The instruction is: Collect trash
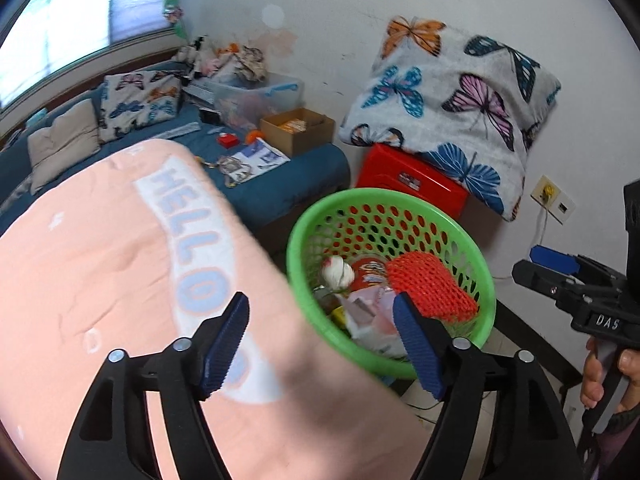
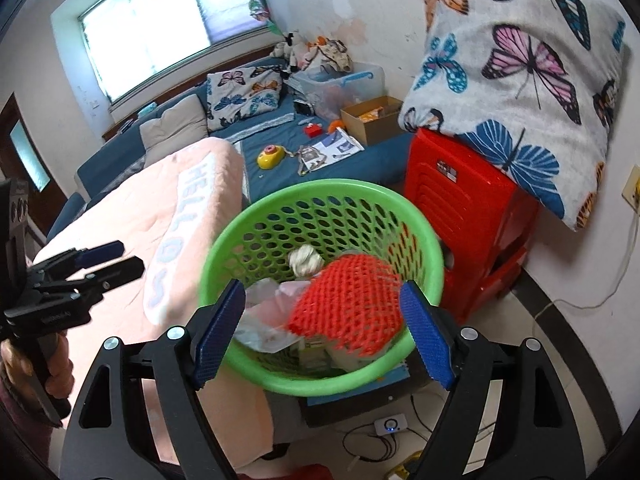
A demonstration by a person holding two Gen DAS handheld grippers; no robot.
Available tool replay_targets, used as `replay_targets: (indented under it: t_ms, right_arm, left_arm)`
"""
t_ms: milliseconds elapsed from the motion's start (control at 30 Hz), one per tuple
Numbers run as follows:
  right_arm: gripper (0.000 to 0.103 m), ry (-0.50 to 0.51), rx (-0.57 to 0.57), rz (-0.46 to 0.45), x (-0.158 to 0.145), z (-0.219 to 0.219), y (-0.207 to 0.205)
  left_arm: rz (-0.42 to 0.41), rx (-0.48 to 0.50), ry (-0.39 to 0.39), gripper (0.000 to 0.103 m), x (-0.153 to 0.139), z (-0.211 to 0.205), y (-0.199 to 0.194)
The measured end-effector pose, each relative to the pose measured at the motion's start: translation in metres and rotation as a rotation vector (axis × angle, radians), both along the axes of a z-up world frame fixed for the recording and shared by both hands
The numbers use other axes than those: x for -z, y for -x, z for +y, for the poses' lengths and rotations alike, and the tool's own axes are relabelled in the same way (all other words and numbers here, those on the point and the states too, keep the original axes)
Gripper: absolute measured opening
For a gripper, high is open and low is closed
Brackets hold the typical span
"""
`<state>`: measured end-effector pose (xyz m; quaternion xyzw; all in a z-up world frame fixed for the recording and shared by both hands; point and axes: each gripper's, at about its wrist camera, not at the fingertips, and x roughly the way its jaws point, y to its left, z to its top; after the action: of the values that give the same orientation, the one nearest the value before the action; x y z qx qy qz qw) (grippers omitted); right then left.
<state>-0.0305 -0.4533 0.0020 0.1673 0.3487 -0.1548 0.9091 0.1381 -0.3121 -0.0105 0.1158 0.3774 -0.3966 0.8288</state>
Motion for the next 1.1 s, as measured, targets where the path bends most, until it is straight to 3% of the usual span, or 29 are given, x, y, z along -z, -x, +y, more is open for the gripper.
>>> replay_targets:
  t_ms: [100,400,700,1100]
  right_arm:
    - [0.082,0.028,-0.025,-0.006,-0.005,0.019,0.000]
    - [0.094,0.096,-0.084,-0.027,-0.017,0.078,0.004]
    - [0.097,0.108,-0.137,-0.045,-0.016,0.127,0.008]
    - [0.098,0.178,-0.135,-0.061,-0.016,0.152,0.020]
  left_arm:
    - [-0.029,-0.040,0.009,0.081,-0.009,0.022,0.006]
    - [-0.095,-0.162,0.023,0.091,-0.026,0.090,0.023]
    - [-0.116,-0.262,0.020,0.093,-0.028,0.149,0.043]
    - [-0.131,-0.371,0.034,0.095,-0.028,0.203,0.070]
